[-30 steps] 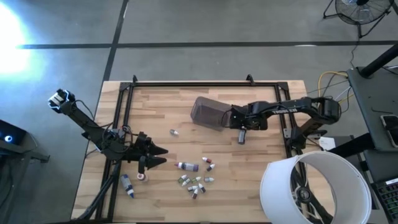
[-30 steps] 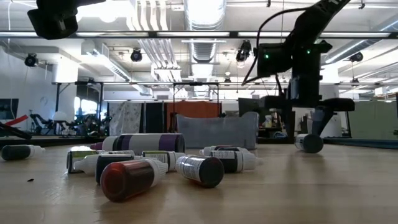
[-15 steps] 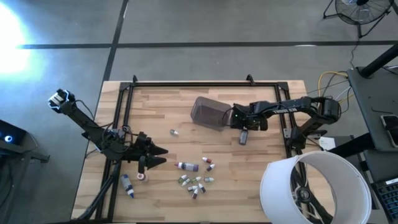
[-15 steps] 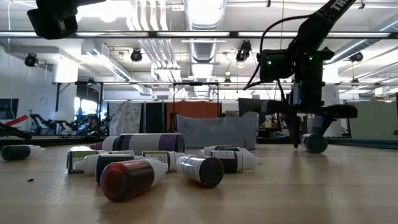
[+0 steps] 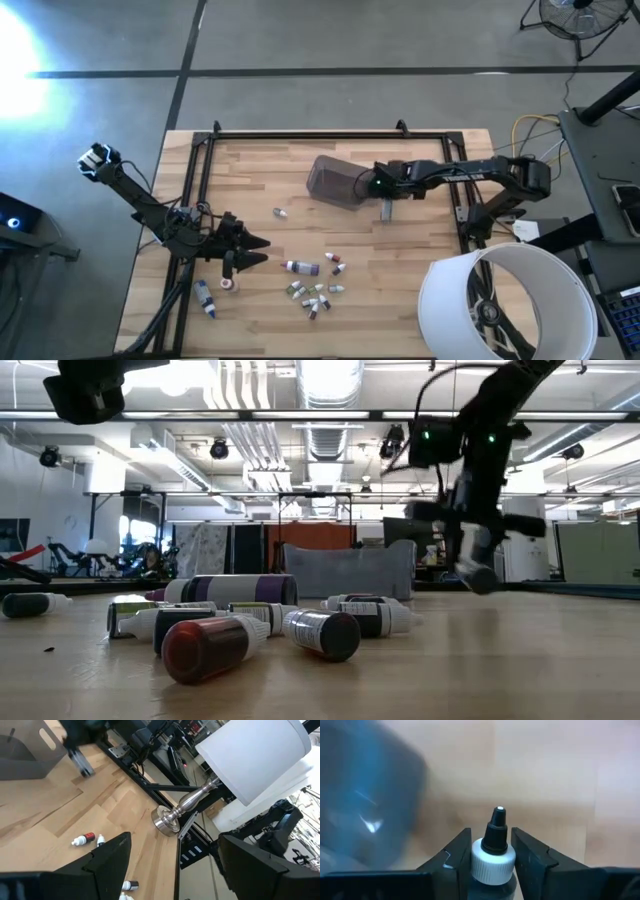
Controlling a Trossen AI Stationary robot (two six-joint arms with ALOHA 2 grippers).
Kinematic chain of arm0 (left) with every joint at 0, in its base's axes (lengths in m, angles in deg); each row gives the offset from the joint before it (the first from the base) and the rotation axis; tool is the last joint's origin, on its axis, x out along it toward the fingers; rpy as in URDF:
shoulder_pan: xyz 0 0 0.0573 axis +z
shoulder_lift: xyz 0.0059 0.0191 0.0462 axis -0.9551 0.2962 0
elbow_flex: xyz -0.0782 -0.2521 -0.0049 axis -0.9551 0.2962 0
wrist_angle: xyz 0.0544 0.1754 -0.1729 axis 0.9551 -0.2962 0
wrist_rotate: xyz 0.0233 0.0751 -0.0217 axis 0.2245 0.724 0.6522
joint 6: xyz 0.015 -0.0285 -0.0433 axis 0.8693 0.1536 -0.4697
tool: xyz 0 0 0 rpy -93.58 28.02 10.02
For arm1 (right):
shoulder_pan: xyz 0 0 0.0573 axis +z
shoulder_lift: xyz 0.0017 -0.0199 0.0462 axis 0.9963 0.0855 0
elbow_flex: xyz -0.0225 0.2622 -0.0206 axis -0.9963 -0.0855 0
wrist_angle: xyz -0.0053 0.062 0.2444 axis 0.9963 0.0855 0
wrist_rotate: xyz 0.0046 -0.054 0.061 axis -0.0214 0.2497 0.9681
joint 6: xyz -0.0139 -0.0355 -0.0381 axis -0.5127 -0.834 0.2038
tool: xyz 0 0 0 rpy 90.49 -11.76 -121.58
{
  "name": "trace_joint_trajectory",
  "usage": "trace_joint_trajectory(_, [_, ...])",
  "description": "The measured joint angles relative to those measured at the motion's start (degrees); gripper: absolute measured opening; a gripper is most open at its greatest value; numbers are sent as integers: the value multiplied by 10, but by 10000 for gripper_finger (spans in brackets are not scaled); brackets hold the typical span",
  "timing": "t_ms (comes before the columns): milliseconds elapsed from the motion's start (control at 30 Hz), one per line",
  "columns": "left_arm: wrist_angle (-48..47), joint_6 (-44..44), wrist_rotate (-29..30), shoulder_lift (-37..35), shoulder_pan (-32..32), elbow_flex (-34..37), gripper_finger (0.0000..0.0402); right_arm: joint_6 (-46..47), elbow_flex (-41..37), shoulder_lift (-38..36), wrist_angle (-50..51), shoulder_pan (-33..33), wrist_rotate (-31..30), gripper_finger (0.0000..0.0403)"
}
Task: Pick & Place food coloring
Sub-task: Put the large black food coloring bottle into the black bin
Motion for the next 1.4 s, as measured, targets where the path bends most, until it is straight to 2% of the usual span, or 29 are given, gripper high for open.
trace_joint_trajectory(167, [0,-8,0,0,0,0,275,-19,38,-31,7,28,-178,106])
trace_joint_trajectory(300, [0,-13,0,0,0,0,275,-99,72,-49,-2,76,-348,106])
trace_joint_trajectory(400, [0,-17,0,0,0,0,275,-173,99,-50,-19,109,-425,106])
trace_joint_trajectory(500, [0,-19,0,0,0,0,275,-271,108,-50,-89,133,-441,106])
trace_joint_trajectory(567, [-2,-19,0,0,0,0,275,-336,100,-49,-181,148,-440,107])
trace_joint_trajectory(700, [-3,-20,0,0,0,0,275,-399,64,-46,-335,168,-414,110])
trace_joint_trajectory(900, [-3,-32,0,0,0,0,275,-364,13,-21,-362,187,-414,113])
trace_joint_trajectory(1100, [-5,-51,0,0,0,0,275,-345,-31,5,-451,192,-413,114])
trace_joint_trajectory(1400, [-10,-90,0,0,0,0,275,-344,-38,59,-469,195,-412,127])
